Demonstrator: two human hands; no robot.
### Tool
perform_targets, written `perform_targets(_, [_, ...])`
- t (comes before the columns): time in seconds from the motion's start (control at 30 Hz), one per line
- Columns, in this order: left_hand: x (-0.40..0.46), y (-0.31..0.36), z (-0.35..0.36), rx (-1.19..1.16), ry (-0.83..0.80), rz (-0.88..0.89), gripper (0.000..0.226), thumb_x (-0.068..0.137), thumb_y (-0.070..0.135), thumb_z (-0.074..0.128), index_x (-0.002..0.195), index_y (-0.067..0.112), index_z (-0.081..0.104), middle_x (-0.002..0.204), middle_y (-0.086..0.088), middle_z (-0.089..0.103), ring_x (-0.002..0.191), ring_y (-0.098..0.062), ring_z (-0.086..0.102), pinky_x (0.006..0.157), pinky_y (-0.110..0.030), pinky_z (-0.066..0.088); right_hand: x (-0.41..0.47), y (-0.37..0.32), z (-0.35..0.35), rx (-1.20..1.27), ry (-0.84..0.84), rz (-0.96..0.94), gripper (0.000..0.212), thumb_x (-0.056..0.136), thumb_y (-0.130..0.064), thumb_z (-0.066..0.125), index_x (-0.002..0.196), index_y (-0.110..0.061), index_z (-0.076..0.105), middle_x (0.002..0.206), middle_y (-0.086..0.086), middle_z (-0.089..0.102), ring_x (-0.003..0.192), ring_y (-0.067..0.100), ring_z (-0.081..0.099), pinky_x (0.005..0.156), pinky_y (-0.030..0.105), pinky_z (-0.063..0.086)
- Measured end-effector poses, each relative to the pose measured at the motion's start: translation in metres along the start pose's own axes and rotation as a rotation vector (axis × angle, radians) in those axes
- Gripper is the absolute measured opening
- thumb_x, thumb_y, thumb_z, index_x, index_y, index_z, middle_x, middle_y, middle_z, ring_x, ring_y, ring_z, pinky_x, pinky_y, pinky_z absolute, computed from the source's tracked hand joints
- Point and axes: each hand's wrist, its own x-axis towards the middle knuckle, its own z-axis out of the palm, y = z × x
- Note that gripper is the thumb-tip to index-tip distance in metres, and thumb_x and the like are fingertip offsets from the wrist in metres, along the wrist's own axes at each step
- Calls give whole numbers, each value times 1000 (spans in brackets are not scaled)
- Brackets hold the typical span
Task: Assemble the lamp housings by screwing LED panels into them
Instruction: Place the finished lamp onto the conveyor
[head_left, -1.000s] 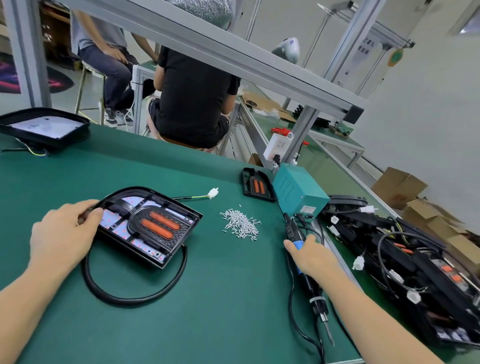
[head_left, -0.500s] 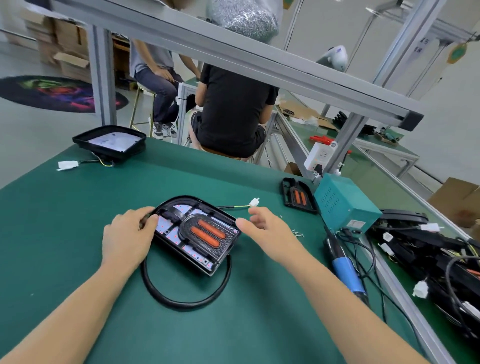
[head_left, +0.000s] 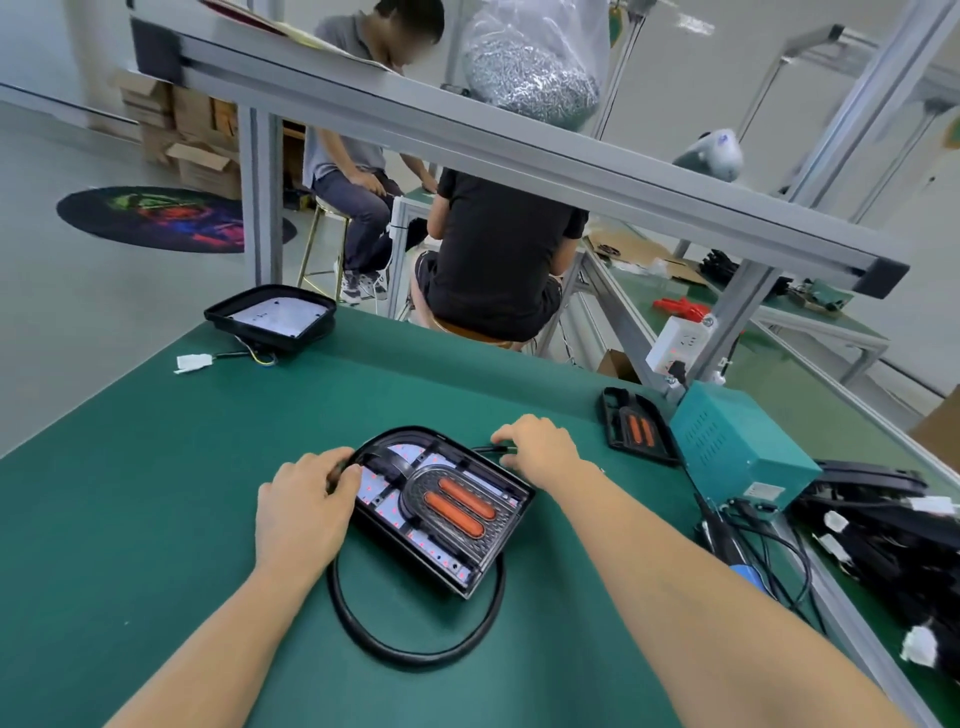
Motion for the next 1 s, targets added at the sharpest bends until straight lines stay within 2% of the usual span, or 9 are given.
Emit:
perform_targets(0.1, [1,-1,1,3,8,0,22,93,26,52,109,22,67,86,-2,60,90,-27,53,90,-41,38,3,-2,2,-30,58,-10,22,97,-24,57,117,-19,64,123,8,60,114,29,54,94,37,38])
perform_targets(0.23, [2,-2,4,4,37,6,19,92,24,52,102,22,68,80,0,59,86,-26,52,85,-38,37,0,-8,-16,192,126,7,7,96,-23,55,100,-18,58,107,4,66,96,26,58,80,33,43])
perform_targets(0.4, [1,0,6,41,57,15,18,91,22,51,97,21,68,79,0,58,84,-27,50,81,-38,35,-14,-12,-41,427,-77,-8,12,90,-13,57,79,-18,60,72,-4,64,70,15,59,63,26,47])
perform_targets(0.5, [1,-1,7,50,67,22,18,91,21,51,96,20,68,79,-1,59,84,-28,50,80,-38,34,-24,-13,-45,655,-217,38,14,95,-19,58,81,-15,57,75,-1,64,62,10,58,53,20,45])
perform_targets(0.57, [1,-2,8,62,73,30,19,91,21,51,99,20,68,82,-3,61,85,-29,50,80,-39,34,-28,-15,-44,727,-318,59,23,95,-33,61,84,-14,56,82,1,64,68,14,59,61,21,47])
perform_targets(0.63, [1,-2,8,71,75,31,20,91,22,50,102,20,67,85,-3,62,86,-29,50,80,-39,34,-31,-17,-40,697,-389,51,39,88,-48,65,93,-11,56,97,6,64,87,21,59,80,30,46])
perform_targets(0.73, [1,-2,9,74,75,31,22,91,22,50,105,21,67,88,-5,62,89,-29,51,82,-39,33,-36,-20,-32,680,-429,49,72,77,-50,76,130,-7,51,136,6,55,128,24,50,111,39,35])
perform_targets(0.87, [1,-2,8,55,72,31,23,92,22,49,107,21,67,91,-5,62,92,-28,53,83,-38,31,-41,-19,-23,871,-525,52,46,74,-24,84,111,-15,60,111,5,72,103,21,67,100,41,50])
perform_targets(1.0, [-1,-2,6,38,54,29,24,93,22,48,109,23,67,93,-4,62,93,-27,54,85,-38,31,-50,-21,-11,1090,-551,103,42,75,-12,82,114,-9,65,102,11,74,90,26,69,95,43,54])
